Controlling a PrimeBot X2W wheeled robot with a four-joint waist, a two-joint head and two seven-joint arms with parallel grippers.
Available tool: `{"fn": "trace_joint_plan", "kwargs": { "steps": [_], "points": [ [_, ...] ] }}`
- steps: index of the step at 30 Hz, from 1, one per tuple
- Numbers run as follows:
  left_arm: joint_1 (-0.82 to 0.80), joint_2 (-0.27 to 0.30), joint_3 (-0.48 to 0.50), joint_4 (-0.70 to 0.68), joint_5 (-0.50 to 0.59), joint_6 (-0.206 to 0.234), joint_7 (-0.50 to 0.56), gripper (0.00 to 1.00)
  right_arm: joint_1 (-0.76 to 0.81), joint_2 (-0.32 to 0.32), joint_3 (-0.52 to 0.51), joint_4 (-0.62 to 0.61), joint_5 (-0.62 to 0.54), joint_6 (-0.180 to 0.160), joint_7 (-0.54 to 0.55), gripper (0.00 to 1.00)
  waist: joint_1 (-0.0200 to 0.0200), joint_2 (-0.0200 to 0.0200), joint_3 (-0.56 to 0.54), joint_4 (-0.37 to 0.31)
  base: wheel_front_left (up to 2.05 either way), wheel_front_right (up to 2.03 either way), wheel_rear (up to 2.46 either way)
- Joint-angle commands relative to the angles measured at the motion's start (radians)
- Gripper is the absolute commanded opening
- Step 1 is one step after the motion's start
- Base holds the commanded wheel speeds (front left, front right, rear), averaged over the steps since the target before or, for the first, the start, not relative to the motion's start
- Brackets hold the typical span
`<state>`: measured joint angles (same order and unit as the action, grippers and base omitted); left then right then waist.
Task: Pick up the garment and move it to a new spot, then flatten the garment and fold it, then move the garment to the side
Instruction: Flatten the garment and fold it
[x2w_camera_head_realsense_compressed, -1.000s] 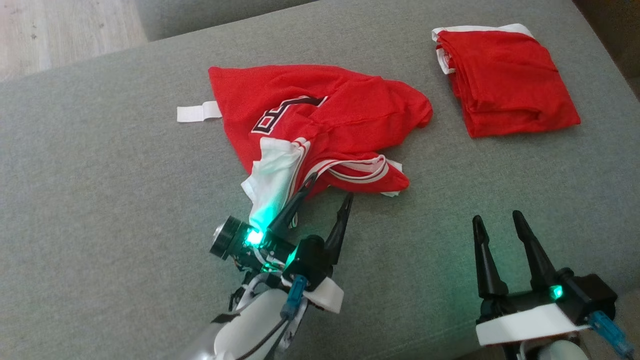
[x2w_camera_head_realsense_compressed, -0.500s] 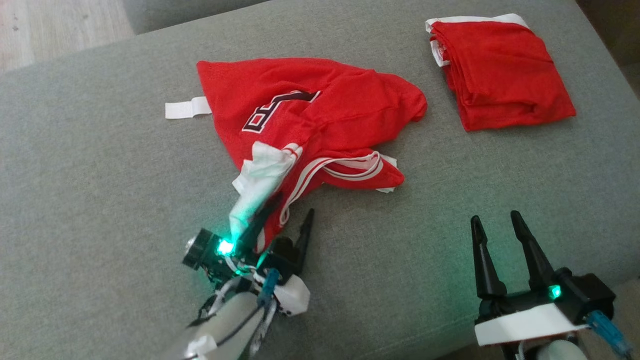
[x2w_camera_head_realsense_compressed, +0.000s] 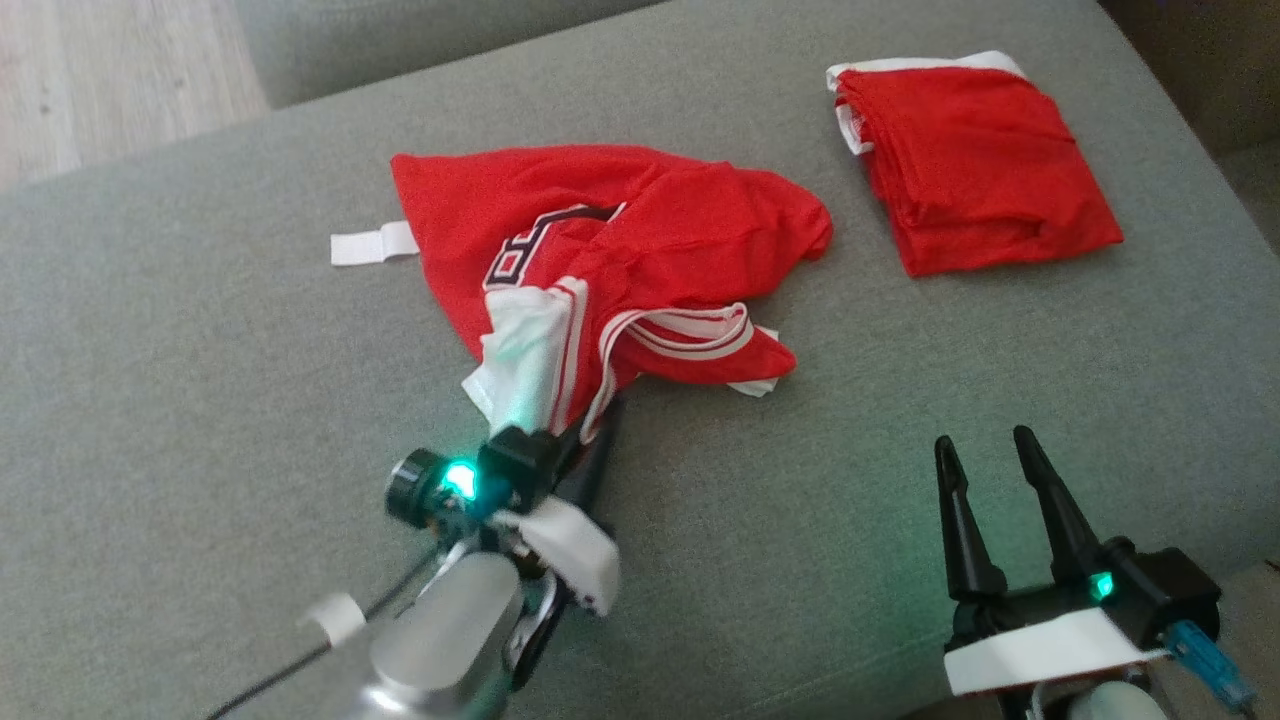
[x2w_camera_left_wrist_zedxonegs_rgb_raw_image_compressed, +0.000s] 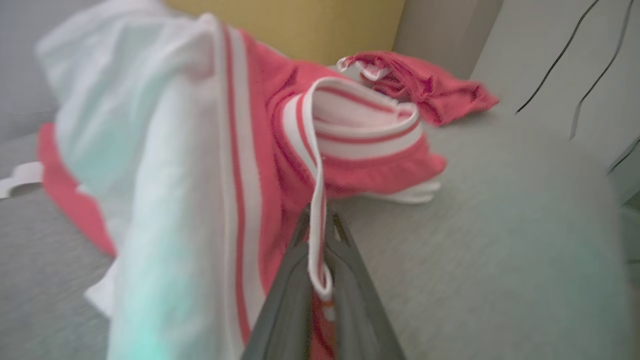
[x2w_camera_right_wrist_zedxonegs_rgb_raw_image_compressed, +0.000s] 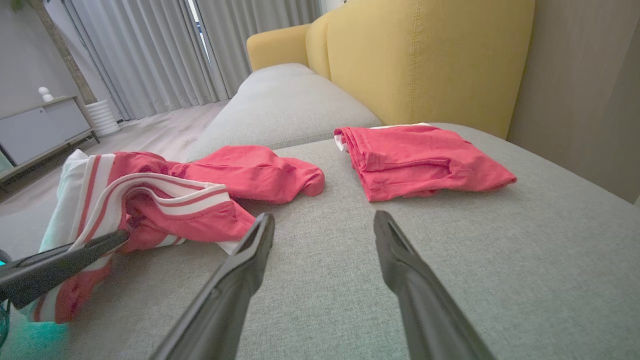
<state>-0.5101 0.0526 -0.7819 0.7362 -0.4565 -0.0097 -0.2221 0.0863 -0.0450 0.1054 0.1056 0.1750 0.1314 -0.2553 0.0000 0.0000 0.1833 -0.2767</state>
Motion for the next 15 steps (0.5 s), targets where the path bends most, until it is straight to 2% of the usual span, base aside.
{"fn": "trace_joint_plan", "kwargs": {
  "steps": [1, 3, 6, 10, 14, 15],
  "points": [
    [-0.04, -0.002, 0.019, -0.062, -0.05, -0.022, 0.015, 0.0, -0.016, -0.009, 0.024, -0.025, 0.001, -0.001, -0.006, 1.0, 0.0, 0.0, -0.018, -0.003, 0.0, 0.0, 0.0],
    [-0.071, -0.002, 0.01, -0.128, -0.158, -0.049, 0.069, 0.0, -0.006, -0.008, 0.027, -0.021, 0.002, -0.001, -0.006, 1.0, 0.0, 0.0, -0.031, -0.004, 0.0, 0.0, 0.0],
    [-0.151, -0.002, 0.005, -0.229, -0.303, -0.059, 0.148, 0.0, 0.002, -0.007, 0.037, -0.018, 0.007, -0.001, -0.006, 1.0, 0.0, 0.0, -0.05, -0.007, 0.0, 0.0, 0.0],
    [-0.315, -0.002, 0.033, -0.323, -0.433, -0.035, 0.194, 0.0, 0.008, -0.006, 0.056, -0.016, 0.009, -0.001, -0.006, 1.0, 0.0, 0.0, -0.076, -0.017, 0.0, 0.0, 0.0],
    [-0.508, -0.002, 0.1, -0.327, -0.502, -0.006, 0.16, 0.0, 0.011, -0.006, 0.069, -0.009, 0.009, -0.001, -0.006, 1.0, 0.0, 0.0, -0.103, -0.029, 0.0, 0.0, 0.0],
    [-0.508, -0.002, 0.1, -0.327, -0.502, -0.006, 0.16, 0.0, 0.011, -0.006, 0.069, -0.009, 0.009, -0.001, -0.006, 1.0, 0.0, 0.0, -0.103, -0.029, 0.0, 0.0, 0.0]
  ]
}}
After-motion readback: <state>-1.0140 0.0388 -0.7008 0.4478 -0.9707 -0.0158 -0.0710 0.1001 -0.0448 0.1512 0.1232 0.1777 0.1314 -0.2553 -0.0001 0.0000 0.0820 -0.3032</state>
